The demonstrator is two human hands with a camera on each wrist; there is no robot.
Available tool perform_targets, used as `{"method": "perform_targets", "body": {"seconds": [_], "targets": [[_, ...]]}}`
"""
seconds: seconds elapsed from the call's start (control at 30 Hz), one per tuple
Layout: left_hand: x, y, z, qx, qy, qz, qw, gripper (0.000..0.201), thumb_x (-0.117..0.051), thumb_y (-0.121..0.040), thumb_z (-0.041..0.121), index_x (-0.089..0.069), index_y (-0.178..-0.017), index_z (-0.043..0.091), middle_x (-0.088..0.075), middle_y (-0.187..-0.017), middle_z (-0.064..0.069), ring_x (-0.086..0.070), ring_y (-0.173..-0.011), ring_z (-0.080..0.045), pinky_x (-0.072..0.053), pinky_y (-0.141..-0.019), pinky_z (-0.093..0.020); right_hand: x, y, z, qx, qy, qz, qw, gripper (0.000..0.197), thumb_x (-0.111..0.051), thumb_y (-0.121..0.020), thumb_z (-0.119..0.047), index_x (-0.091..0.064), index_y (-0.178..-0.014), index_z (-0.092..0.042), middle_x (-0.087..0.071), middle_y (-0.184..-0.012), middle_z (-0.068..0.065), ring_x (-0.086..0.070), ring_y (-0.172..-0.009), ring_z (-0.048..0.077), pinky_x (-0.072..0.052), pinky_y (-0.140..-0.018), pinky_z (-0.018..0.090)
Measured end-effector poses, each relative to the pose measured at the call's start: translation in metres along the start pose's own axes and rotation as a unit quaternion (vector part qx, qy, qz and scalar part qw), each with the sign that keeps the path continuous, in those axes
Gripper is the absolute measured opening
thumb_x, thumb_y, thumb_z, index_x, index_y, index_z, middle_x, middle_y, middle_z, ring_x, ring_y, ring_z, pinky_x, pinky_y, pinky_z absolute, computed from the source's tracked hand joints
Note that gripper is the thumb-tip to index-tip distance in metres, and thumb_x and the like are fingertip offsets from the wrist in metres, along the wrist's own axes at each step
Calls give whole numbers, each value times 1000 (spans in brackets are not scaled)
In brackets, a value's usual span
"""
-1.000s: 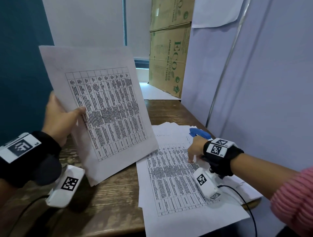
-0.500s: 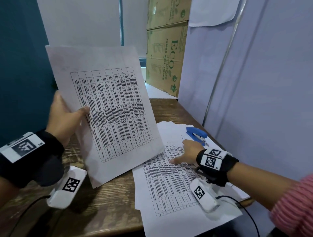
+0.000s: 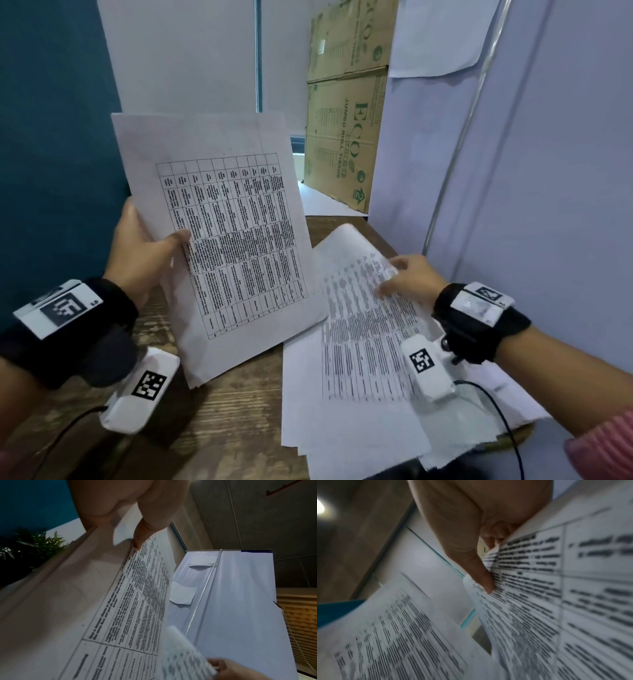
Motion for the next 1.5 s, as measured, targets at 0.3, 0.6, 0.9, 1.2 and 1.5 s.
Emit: {"method": "perform_targets", "body": {"seconds": [0.3, 0.6, 0.9, 1.2, 1.5], "targets": [[-10, 0, 4, -1, 6, -8, 1000, 59, -58, -84, -10, -37, -136, 9, -53, -127, -1, -52, -116, -16, -44, -94, -32, 103, 36, -120, 277, -225, 115, 927, 55, -82, -63, -8, -55, -111, -10, -67, -110, 2, -66, -102, 17, -52, -89, 31], [-26, 3, 12, 1, 3, -36, 999, 58, -56, -85, -10, -37, -135, 11, -53, -121, 3, -52, -110, -12, -45, -78, -18, 73, 56, -146, 284, -347, -78, 890, 34, -73, -44, -11, -71, -78, -14, -71, -62, -2, -68, -56, 8, -53, -53, 18], [-55, 12, 23, -1, 52, -124, 991, 63, -56, -81, -15, -39, -136, 9, -60, -119, -2, -60, -101, -4, -55, -74, -15, -7, 1, -107, 183, -206, -36, 961, 87, -88, -48, -37, -55, -122, -6, -65, -118, 11, -63, -107, 23, -48, -99, 42], [-65, 12, 23, 41, 134, -133, 981, 46, -42, -96, 41, -41, -132, 13, -56, -130, -4, -55, -119, -21, -44, -101, -41, -5, -9, -112, 157, -268, 51, 949, 114, -93, -38, -43, -38, -132, -12, -57, -128, 8, -55, -118, 26, -43, -103, 49], [-69, -2, 99, -189, -38, -59, 979, 41, -55, -88, -4, -39, -124, 7, -55, -116, 6, -56, -108, 1, -46, -95, -15, 26, 11, -146, 243, -263, 131, 924, 86, -78, -67, -48, -33, -134, -20, -45, -140, 7, -46, -128, 23, -39, -107, 45]]}}
Point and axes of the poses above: each hand's wrist, its own y-axis away from the middle knuckle, its own x-axis out of the back of the hand, z = x × y, the point moved 10 cm from there along -y, towards the middle knuckle
